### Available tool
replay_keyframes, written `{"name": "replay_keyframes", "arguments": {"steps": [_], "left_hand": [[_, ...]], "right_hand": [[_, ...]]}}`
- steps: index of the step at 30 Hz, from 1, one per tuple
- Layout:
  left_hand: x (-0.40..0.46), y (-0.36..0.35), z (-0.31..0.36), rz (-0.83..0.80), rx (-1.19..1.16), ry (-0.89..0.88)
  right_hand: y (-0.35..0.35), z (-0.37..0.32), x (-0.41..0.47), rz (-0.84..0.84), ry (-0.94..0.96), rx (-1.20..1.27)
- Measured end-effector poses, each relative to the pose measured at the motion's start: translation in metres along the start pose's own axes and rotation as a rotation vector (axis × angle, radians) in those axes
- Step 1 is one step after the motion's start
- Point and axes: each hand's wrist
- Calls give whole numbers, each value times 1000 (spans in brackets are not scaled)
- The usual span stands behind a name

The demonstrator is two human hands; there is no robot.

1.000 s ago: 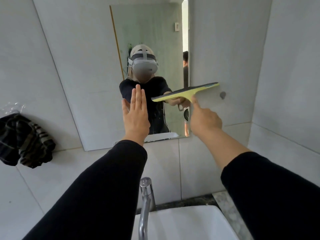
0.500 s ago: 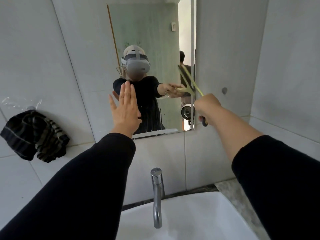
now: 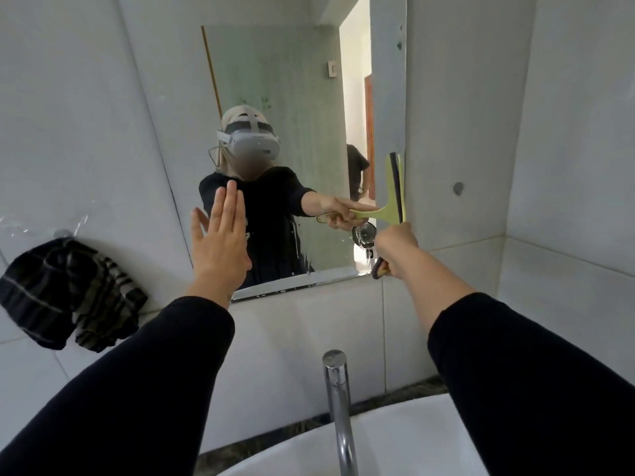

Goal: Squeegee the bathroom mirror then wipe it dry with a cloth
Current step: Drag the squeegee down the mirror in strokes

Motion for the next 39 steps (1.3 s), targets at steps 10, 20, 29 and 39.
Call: {"name": "replay_keyframes", "arguments": {"steps": [10, 20, 29, 39], "left_hand": [[0, -3, -4, 69, -40, -22], [0, -4, -10, 71, -65, -37], [12, 22, -70, 36, 13, 30], [25, 25, -109, -86, 19, 35]], "right_hand": [[-11, -7, -55, -69, -84, -84], [-42, -10, -100, -187, -77, 27], [-66, -14, -122, -207, -121, 71], [-93, -22, -155, -272, -51, 112]]}}
Point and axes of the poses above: each hand's wrist, its own x-axis towards the middle knuckle, its own y-axis out of the back of the hand, z = x × y, and after that the axes turned 9 degrees about z, right-handed
